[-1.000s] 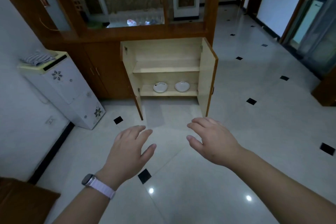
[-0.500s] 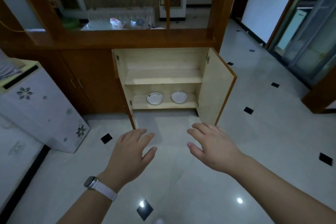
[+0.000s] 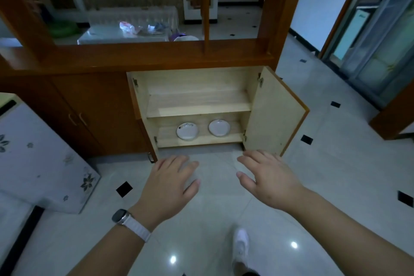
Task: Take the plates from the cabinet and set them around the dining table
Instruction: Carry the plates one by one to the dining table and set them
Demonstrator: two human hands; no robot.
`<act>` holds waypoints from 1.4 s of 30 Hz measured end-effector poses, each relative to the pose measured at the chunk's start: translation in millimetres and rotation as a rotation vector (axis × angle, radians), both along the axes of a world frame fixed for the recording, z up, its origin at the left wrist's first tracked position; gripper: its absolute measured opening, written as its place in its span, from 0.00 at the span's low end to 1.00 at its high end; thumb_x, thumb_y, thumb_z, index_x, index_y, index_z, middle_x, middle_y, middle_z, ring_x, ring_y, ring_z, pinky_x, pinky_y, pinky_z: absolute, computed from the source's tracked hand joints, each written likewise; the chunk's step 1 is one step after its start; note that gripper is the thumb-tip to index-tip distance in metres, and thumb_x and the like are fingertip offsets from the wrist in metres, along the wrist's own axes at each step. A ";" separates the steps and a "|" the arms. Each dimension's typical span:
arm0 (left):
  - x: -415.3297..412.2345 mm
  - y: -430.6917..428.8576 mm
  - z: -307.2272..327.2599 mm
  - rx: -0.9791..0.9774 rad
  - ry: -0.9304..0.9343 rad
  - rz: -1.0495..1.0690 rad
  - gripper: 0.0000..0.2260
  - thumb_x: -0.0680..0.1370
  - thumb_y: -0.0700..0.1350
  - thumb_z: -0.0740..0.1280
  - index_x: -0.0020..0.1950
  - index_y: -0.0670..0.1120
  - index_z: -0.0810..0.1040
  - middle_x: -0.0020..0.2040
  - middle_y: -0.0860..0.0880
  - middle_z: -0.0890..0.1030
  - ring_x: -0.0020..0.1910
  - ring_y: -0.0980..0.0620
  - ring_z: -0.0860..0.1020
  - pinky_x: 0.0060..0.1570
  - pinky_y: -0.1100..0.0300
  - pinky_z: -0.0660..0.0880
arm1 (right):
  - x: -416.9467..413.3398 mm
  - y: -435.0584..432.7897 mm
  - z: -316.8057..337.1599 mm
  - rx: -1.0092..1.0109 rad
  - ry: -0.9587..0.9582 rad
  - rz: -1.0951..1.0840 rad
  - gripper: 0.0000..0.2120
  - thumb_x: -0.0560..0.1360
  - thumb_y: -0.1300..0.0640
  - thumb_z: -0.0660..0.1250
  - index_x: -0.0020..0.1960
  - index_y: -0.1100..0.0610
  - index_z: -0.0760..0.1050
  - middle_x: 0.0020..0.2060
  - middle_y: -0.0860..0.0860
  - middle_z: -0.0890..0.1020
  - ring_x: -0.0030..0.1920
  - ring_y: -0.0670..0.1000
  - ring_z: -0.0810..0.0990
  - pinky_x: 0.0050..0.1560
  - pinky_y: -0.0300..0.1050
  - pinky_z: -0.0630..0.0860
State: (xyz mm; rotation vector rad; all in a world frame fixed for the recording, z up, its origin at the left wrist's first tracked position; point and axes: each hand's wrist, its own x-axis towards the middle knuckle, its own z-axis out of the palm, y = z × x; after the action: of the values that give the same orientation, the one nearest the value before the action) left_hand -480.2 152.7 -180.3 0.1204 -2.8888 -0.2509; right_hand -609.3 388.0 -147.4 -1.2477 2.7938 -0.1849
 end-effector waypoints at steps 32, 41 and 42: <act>-419.1 -115.9 -51.3 -0.063 -0.112 -0.010 0.17 0.75 0.56 0.60 0.56 0.49 0.81 0.56 0.49 0.81 0.53 0.47 0.79 0.51 0.54 0.71 | -416.2 -149.0 -85.2 -0.027 -0.228 0.045 0.34 0.73 0.36 0.42 0.68 0.51 0.70 0.68 0.48 0.72 0.67 0.52 0.68 0.65 0.51 0.65; -487.3 -164.1 -167.4 0.025 -0.200 -0.077 0.19 0.75 0.56 0.60 0.57 0.47 0.81 0.56 0.47 0.82 0.54 0.44 0.79 0.52 0.51 0.74 | -461.5 -185.0 -186.5 0.006 -0.254 -0.081 0.34 0.73 0.37 0.44 0.68 0.53 0.73 0.67 0.52 0.74 0.66 0.55 0.72 0.65 0.54 0.66; -493.6 -169.9 -187.6 0.045 -0.209 -0.078 0.19 0.75 0.56 0.60 0.57 0.47 0.81 0.56 0.47 0.82 0.54 0.44 0.79 0.52 0.51 0.74 | -465.4 -188.9 -205.2 0.000 -0.260 -0.095 0.32 0.74 0.38 0.47 0.65 0.55 0.75 0.65 0.54 0.76 0.64 0.57 0.74 0.63 0.56 0.69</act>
State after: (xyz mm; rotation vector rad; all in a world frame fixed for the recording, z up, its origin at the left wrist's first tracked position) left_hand -973.7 -17.2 -367.9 0.0437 -3.1001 -0.3356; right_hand -1074.7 199.1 -352.6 -1.0093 2.6283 -0.3278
